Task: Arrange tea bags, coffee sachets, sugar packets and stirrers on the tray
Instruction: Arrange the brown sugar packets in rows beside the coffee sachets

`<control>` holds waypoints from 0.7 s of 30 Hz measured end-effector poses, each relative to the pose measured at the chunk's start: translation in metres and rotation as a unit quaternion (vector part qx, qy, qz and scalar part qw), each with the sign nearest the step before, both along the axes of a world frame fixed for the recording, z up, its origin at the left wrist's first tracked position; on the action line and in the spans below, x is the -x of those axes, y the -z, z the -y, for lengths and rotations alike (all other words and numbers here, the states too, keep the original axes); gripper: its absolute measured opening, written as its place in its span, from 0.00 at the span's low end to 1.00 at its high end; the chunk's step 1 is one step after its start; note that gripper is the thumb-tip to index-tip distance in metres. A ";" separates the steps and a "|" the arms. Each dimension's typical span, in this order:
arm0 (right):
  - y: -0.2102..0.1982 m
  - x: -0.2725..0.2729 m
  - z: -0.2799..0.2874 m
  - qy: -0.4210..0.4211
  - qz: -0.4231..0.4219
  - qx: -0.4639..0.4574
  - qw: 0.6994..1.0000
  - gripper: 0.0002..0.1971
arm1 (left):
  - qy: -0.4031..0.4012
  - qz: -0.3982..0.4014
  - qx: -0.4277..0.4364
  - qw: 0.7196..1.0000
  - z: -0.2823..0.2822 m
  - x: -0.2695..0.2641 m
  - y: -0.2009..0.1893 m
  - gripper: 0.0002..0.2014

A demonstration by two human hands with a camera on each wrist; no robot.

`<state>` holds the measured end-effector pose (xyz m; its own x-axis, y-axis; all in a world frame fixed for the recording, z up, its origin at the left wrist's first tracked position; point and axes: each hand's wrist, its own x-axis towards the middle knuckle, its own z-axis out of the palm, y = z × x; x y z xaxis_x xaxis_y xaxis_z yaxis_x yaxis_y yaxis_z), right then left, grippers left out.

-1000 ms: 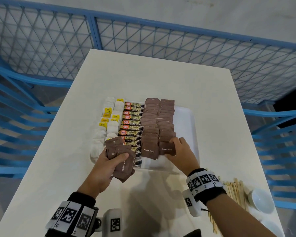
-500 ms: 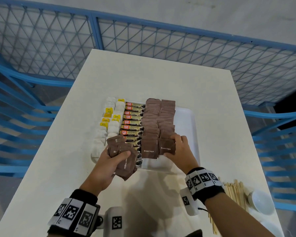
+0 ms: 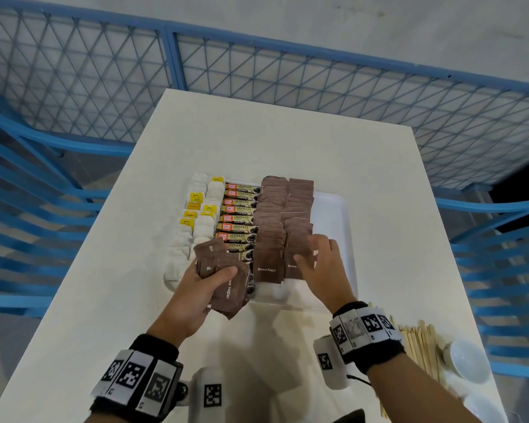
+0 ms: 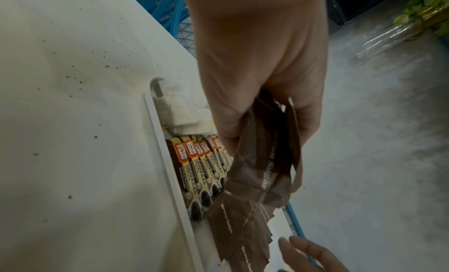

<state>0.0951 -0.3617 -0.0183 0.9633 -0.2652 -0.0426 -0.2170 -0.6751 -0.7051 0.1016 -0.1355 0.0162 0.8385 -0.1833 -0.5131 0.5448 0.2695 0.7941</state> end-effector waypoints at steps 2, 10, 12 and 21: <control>-0.014 0.002 -0.012 -0.035 -0.016 -0.047 0.998 0.10 | 0.002 0.005 0.004 1.000 0.002 0.000 -0.001 0.12; -0.036 0.021 -0.061 -0.173 -0.126 -0.275 0.937 0.11 | 0.003 0.009 0.022 1.000 0.010 0.003 -0.004 0.15; -0.032 0.021 -0.065 -0.161 -0.127 -0.302 0.931 0.11 | 0.009 0.010 0.027 1.000 0.010 0.004 -0.004 0.19; -0.035 0.019 -0.061 -0.111 -0.148 -0.467 0.865 0.06 | 0.057 0.004 0.077 0.995 -0.008 0.006 -0.005 0.25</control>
